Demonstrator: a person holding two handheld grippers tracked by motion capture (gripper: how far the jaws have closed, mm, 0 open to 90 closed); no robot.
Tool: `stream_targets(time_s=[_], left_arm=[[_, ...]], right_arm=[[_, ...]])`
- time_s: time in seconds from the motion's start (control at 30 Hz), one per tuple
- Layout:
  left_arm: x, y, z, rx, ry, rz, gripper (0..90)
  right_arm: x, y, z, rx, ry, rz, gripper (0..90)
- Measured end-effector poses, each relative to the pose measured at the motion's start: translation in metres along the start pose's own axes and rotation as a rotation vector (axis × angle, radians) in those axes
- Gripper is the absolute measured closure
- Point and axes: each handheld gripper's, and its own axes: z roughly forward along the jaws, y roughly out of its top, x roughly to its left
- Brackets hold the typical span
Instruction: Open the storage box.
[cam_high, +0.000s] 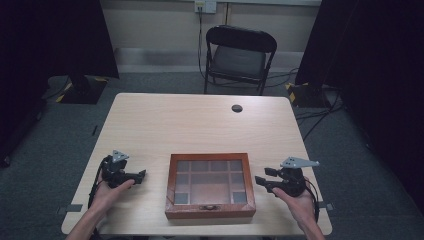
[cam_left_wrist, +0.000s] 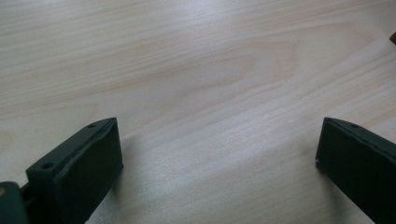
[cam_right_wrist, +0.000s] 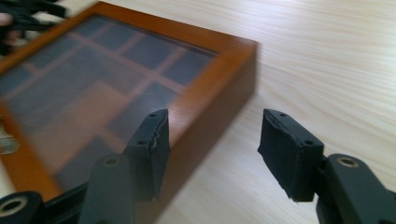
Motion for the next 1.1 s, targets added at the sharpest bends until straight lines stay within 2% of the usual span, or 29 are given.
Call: stream_targets(time_s=[0.07,0.13,0.2,0.3,0.53,0.7,0.8,0.83,0.93,1.03,1.1], left_arm=[[0.000,0.000,0.000,0.000,0.000,0.000,0.0],[0.000,0.000,0.000,0.000,-0.001,0.000,0.0],[0.000,0.000,0.000,0.000,-0.001,0.000,0.0],[0.000,0.000,0.000,0.000,-0.001,0.000,0.0],[0.000,0.000,0.001,0.001,-0.004,-0.001,0.0],[0.000,0.001,0.001,0.001,-0.004,-0.001,0.0],[0.000,0.001,0.001,0.001,-0.004,-0.001,0.0],[0.000,0.001,0.001,0.001,-0.005,0.000,0.0],[0.000,0.001,0.001,0.002,-0.005,0.000,0.0],[0.000,0.001,0.001,0.001,-0.005,0.000,0.0],[0.000,0.001,0.001,0.002,-0.005,0.000,0.0]], right_arm=[[0.006,0.004,-0.001,0.003,0.049,-0.028,46.9],[0.011,0.006,-0.002,0.003,0.069,-0.040,49.0],[0.013,0.007,-0.002,0.006,0.077,-0.049,49.7],[0.024,0.013,-0.001,0.009,0.106,-0.074,54.9],[0.042,0.023,0.003,0.011,0.155,-0.117,59.7],[0.056,0.036,0.017,0.036,0.214,-0.160,64.7],[0.063,0.039,0.024,0.053,0.229,-0.178,65.4],[0.069,0.041,0.031,0.055,0.257,-0.188,66.4],[0.077,0.038,0.039,0.050,0.289,-0.193,67.2],[0.082,0.035,0.045,0.072,0.303,-0.202,67.2],[0.089,0.032,0.050,0.082,0.328,-0.210,67.2]])
